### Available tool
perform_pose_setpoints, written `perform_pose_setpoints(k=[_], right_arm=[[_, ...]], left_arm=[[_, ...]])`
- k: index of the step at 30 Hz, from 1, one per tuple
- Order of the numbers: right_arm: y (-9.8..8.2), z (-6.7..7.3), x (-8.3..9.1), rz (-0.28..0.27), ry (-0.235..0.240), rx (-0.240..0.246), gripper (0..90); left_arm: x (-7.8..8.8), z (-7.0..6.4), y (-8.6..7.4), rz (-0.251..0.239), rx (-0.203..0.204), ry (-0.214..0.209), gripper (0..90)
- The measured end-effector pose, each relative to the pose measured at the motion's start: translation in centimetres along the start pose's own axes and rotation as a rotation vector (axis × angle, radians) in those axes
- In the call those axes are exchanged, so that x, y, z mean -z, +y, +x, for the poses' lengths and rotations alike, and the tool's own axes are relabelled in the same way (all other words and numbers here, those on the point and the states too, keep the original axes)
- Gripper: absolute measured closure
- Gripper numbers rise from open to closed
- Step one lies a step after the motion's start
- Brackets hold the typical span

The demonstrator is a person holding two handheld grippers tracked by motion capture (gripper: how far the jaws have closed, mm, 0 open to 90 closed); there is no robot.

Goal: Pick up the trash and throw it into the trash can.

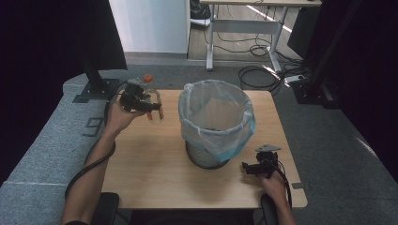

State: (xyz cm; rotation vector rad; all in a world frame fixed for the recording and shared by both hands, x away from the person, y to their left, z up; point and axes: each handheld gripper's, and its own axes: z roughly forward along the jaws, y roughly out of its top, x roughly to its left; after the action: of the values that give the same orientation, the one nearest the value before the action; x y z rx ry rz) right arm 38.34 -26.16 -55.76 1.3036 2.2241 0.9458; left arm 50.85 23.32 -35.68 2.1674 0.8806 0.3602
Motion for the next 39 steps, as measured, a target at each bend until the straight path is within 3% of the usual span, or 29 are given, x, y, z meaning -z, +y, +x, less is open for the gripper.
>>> perform_pose_setpoints(k=[39], right_arm=[[0.0,0.0,0.0,0.001,0.0,0.002,0.0]], left_arm=[[4.3,-2.7,6.6,-0.036,-0.043,-0.073,28.0]])
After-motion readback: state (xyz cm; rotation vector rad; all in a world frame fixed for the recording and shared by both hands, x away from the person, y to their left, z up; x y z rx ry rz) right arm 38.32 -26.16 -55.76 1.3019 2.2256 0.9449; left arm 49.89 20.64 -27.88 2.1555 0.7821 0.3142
